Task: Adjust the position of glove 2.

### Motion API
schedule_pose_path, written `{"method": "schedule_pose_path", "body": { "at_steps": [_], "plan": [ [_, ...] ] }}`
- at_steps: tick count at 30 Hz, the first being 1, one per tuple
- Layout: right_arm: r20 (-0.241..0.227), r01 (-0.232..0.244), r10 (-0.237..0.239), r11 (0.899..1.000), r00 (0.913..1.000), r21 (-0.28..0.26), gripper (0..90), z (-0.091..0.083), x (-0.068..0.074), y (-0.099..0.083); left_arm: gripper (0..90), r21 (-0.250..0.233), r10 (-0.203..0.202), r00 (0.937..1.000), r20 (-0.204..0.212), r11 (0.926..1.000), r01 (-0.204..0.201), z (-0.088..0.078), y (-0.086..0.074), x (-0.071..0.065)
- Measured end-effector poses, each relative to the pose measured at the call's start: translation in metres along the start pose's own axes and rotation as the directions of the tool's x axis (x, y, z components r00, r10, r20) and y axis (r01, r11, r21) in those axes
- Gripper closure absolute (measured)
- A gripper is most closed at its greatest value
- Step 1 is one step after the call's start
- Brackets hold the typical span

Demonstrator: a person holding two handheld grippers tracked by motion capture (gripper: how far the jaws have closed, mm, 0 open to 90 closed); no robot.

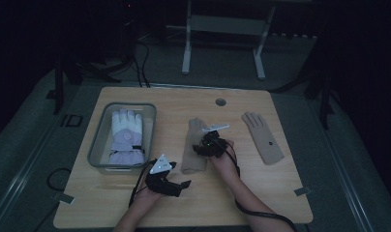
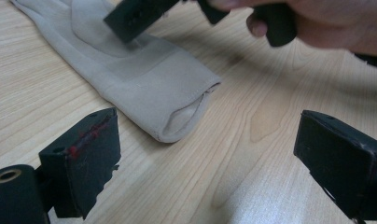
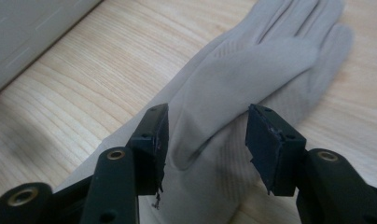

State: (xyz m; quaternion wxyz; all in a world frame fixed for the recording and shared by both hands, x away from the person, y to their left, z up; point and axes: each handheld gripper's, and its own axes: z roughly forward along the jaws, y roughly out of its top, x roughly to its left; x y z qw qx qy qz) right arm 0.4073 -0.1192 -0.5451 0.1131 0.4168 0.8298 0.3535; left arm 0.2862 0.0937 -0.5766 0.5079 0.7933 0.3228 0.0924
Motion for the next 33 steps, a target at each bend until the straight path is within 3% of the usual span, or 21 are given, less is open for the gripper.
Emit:
{"method": "schedule_pose_path", "body": {
  "at_steps": [6, 11, 16, 19, 25, 30, 32, 33],
  "plan": [
    [-0.022, 0.004, -0.004, 1.0, 0.9997, -0.027, 45.6, -0.019, -0.017, 0.002, 7.5, 0.0, -0.002, 1.0, 0.001, 1.0, 0.002, 0.0, -0.001, 0.001],
    [-0.024, 0.047, -0.049, 0.996, 0.9985, -0.08, 46.2, -0.045, -0.04, 0.001, 7.5, -0.004, -0.007, 1.0, 0.004, 1.0, 0.007, 0.0, -0.001, 0.001],
    [0.0, 0.108, -0.108, 0.988, 0.9941, -0.11, 46.3, -0.067, -0.065, -0.005, 7.5, -0.003, 0.0, 1.0, -0.003, 1.0, 0.0, 0.0, -0.001, 0.001],
    [0.019, 0.119, -0.118, 0.984, 0.9929, -0.13, 49.6, -0.081, -0.082, -0.01, 7.5, -0.005, -0.003, 1.0, -0.007, 1.0, 0.003, 0.0, -0.001, 0.002],
    [0.083, 0.079, -0.068, 0.988, 0.9942, -0.132, 48.7, -0.101, -0.117, -0.019, 7.4, -0.002, -0.003, 1.0, -0.008, 1.0, 0.003, 0.001, -0.001, 0.001],
    [0.15, 0.042, -0.024, 0.991, 0.9884, -0.124, 45.2, -0.112, -0.15, -0.022, 7.5, -0.002, -0.003, 0.9999, -0.012, 1.0, 0.003, 0.001, -0.001, 0.002],
    [0.157, 0.045, -0.025, 0.992, 0.9873, -0.122, 44.9, -0.113, -0.154, -0.022, 7.5, -0.004, -0.003, 0.9999, -0.012, 1.0, 0.003, 0.0, -0.001, 0.002],
    [0.173, 0.02, 0.0, 0.993, 0.9849, -0.113, 44.3, -0.114, -0.17, -0.021, 7.5, -0.006, -0.004, 0.9999, -0.014, 1.0, 0.004, 0.0, -0.001, 0.002]
  ]
}}
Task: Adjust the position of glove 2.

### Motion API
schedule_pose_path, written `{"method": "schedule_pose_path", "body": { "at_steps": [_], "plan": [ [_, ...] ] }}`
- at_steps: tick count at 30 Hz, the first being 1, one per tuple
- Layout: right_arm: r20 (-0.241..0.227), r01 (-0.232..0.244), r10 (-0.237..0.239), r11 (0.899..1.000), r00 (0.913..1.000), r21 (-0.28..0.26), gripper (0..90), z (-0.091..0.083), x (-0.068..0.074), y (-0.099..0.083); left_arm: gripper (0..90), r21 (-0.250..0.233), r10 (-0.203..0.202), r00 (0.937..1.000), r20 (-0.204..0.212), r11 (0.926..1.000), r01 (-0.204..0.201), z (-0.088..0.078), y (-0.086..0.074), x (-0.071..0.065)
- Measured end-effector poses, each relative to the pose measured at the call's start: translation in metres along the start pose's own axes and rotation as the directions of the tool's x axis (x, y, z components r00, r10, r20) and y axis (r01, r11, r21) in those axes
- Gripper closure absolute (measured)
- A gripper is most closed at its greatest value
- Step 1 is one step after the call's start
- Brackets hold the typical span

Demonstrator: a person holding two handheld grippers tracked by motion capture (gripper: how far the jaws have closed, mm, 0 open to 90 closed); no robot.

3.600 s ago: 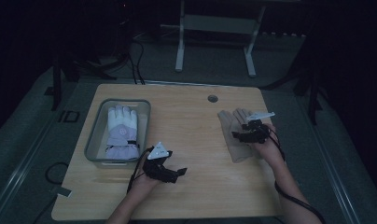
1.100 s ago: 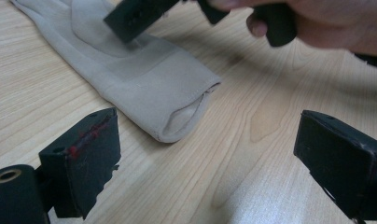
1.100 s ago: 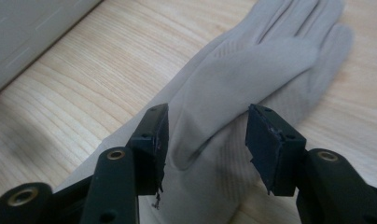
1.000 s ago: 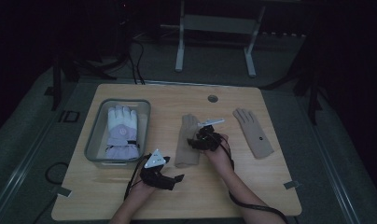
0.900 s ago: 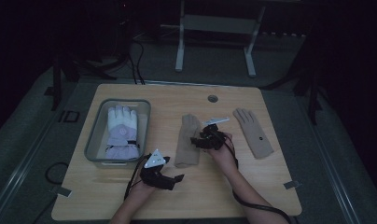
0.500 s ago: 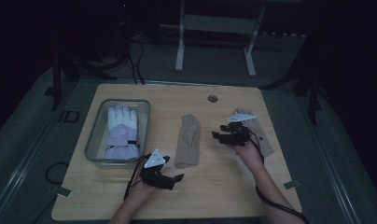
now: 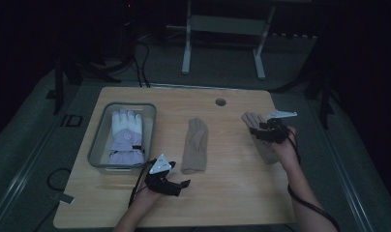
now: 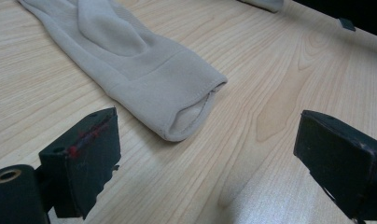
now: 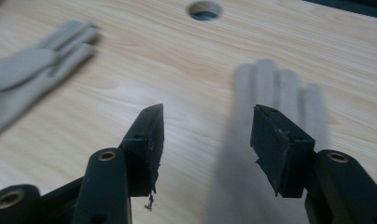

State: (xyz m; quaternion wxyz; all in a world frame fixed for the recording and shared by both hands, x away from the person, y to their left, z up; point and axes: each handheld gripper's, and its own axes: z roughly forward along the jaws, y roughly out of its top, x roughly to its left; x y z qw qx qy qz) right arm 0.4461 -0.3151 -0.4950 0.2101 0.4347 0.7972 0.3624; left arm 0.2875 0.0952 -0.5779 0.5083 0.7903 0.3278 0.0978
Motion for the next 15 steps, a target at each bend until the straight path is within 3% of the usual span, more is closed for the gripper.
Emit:
{"method": "schedule_pose_path", "body": {
  "at_steps": [7, 15],
  "plan": [
    [0.041, -0.017, 0.016, 1.0, 0.999, 0.02, 44.4, 0.011, -0.026, -0.003, 7.5, -0.001, -0.003, 1.0, 0.001, 1.0, 0.003, 0.0, 0.0, 0.0],
    [0.067, 0.002, -0.007, 0.997, 0.9977, 0.08, 40.9, 0.03, -0.036, -0.007, 7.5, 0.003, 0.005, 1.0, 0.006, 1.0, -0.005, 0.0, 0.0, 0.0]
  ]
}}
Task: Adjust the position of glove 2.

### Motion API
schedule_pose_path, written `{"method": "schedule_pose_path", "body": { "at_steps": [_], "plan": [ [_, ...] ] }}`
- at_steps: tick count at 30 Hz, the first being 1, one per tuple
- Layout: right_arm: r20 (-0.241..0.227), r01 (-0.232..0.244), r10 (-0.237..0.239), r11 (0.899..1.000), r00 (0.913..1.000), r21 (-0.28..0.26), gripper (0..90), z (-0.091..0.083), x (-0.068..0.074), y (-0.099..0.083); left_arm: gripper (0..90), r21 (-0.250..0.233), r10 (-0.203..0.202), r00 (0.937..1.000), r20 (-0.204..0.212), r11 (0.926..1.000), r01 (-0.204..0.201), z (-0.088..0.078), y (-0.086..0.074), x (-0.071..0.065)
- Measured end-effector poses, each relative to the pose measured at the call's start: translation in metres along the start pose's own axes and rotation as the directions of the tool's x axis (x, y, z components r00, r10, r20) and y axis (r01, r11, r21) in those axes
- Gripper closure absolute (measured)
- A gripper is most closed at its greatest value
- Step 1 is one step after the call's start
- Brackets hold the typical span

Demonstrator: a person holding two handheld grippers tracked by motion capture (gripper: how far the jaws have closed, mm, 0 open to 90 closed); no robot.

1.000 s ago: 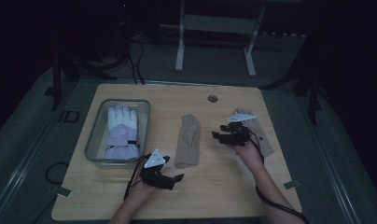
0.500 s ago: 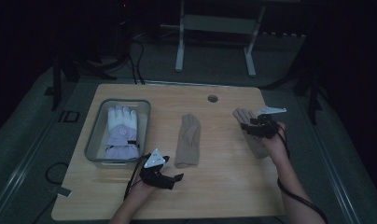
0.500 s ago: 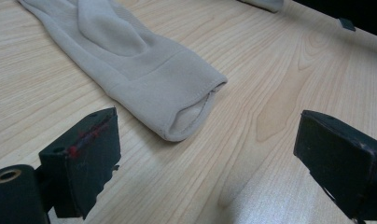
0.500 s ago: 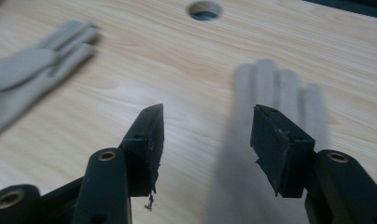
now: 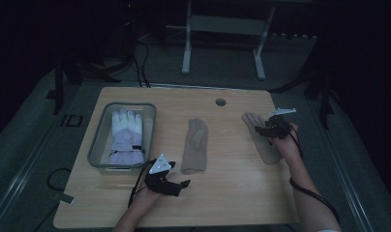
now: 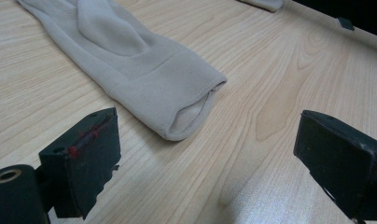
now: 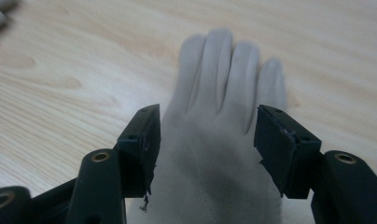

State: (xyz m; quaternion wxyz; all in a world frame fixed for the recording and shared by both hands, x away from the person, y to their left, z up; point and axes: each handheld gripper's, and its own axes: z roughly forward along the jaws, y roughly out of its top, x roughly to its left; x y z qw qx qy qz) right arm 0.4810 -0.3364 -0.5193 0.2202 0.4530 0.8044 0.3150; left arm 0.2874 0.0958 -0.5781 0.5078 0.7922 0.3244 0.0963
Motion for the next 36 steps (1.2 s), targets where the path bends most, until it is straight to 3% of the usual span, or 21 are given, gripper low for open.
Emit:
{"method": "schedule_pose_path", "body": {
  "at_steps": [6, 10, 11, 14, 17, 19, 27, 28, 30, 34, 36],
  "plan": [
    [0.02, 0.017, -0.019, 0.997, 0.9996, 0.069, 40.1, 0.021, -0.002, -0.012, 7.5, -0.002, -0.004, 1.0, 0.004, 1.0, 0.004, -0.001, 0.0, 0.001],
    [0.007, -0.03, 0.03, 0.998, 0.9995, 0.047, 43.2, 0.023, -0.004, -0.017, 7.5, 0.0, -0.007, 1.0, 0.007, 1.0, 0.007, -0.001, 0.0, 0.002],
    [0.006, -0.039, 0.039, 0.999, 0.9992, 0.037, 45.4, 0.023, -0.004, -0.019, 7.5, -0.002, -0.006, 1.0, 0.007, 1.0, 0.006, -0.001, 0.0, 0.002],
    [0.031, -0.075, 0.075, 0.997, 0.9967, 0.01, 63.9, 0.02, -0.005, -0.023, 7.5, -0.003, -0.003, 1.0, 0.007, 1.0, 0.003, -0.001, 0.0, 0.002],
    [0.029, -0.145, 0.145, 0.989, 0.989, 0.005, 71.9, 0.016, -0.004, -0.026, 7.5, 0.001, 0.001, 1.0, 0.007, 1.0, -0.001, -0.001, 0.0, 0.002],
    [0.026, -0.165, 0.165, 0.986, 0.986, 0.016, 73.8, 0.011, -0.002, -0.024, 7.5, 0.001, -0.005, 1.0, 0.008, 1.0, 0.005, -0.001, 0.0, 0.003],
    [0.015, -0.234, 0.236, 0.97, 0.9717, -0.073, 74.0, -0.025, 0.03, -0.014, 7.5, -0.006, -0.001, 1.0, 0.003, 1.0, 0.001, -0.001, 0.0, 0.002],
    [0.025, -0.264, 0.267, 0.96, 0.9633, -0.09, 74.0, -0.036, 0.044, -0.013, 7.5, -0.008, 0.0, 1.0, 0.0, 1.0, 0.0, -0.001, 0.0, 0.001],
    [0.035, -0.279, 0.284, 0.954, 0.9581, -0.11, 73.8, -0.045, 0.056, -0.014, 7.5, -0.008, 0.006, 1.0, 0.001, 1.0, -0.006, -0.001, -0.001, 0.001],
    [0.054, -0.272, 0.283, 0.95, 0.9574, -0.155, 73.6, -0.061, 0.08, -0.018, 7.5, -0.01, 0.008, 1.0, 0.0, 0.9999, -0.008, -0.001, -0.001, 0.0],
    [0.071, -0.258, 0.27, 0.955, 0.9602, -0.15, 73.5, -0.063, 0.09, -0.021, 7.5, -0.014, 0.008, 1.0, 0.0, 0.9999, -0.008, -0.001, -0.001, 0.0]
  ]
}}
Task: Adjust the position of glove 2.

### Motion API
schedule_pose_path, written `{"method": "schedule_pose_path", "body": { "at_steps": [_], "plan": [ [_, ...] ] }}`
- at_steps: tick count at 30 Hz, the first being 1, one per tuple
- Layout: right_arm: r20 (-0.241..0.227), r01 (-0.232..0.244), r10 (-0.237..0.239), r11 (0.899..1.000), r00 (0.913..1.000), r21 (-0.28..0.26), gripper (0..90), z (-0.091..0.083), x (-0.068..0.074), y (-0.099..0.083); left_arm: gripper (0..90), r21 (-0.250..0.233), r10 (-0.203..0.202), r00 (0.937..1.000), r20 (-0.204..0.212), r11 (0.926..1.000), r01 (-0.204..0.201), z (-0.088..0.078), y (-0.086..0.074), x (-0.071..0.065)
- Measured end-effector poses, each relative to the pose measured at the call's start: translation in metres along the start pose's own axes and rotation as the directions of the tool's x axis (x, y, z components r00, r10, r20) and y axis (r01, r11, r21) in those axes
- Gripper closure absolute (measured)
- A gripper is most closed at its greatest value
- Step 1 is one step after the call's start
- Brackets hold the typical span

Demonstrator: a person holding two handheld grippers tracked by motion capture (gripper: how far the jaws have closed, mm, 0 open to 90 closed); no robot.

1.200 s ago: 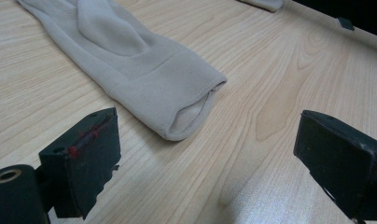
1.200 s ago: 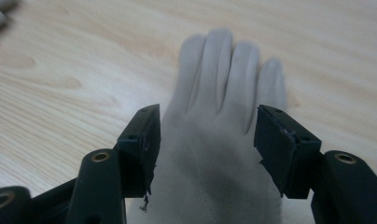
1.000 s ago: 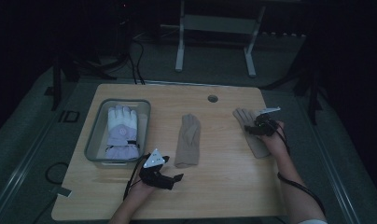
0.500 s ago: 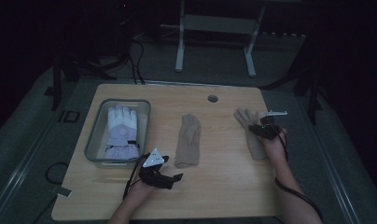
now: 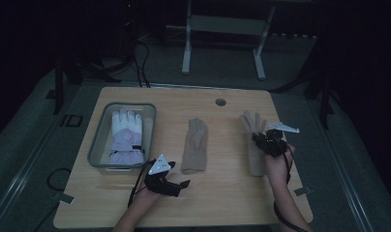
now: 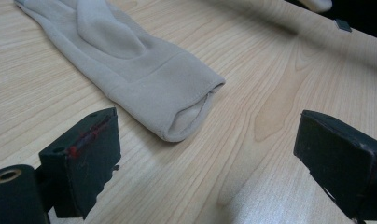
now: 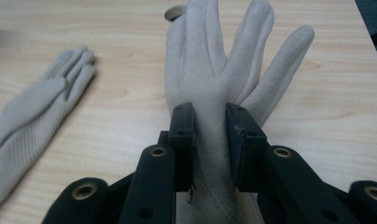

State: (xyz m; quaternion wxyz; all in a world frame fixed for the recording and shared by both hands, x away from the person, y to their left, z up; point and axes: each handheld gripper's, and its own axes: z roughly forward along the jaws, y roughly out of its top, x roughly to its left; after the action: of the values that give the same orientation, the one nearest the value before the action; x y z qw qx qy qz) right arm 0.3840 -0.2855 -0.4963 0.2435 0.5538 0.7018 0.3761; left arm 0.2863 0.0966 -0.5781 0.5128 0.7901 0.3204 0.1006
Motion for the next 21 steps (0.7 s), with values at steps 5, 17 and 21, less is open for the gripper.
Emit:
{"method": "schedule_pose_path", "body": {
  "at_steps": [5, 17, 21],
  "plan": [
    [0.023, 0.003, -0.003, 0.999, 0.9997, 0.034, 73.4, 0.011, 0.006, -0.012, 7.5, -0.003, 0.002, 1.0, -0.001, 1.0, -0.002, 0.0, 0.0, 0.0],
    [-0.001, -0.02, 0.02, 0.997, 0.9998, 0.079, 72.7, 0.041, 0.014, -0.021, 7.5, 0.004, 0.011, 0.9999, 0.003, 0.9999, -0.012, 0.001, 0.0, -0.002],
    [-0.001, -0.04, 0.04, 0.993, 0.9992, 0.108, 71.4, 0.054, 0.012, -0.028, 7.4, 0.006, 0.01, 0.9999, 0.004, 0.9999, -0.01, 0.001, 0.0, -0.003]
  ]
}}
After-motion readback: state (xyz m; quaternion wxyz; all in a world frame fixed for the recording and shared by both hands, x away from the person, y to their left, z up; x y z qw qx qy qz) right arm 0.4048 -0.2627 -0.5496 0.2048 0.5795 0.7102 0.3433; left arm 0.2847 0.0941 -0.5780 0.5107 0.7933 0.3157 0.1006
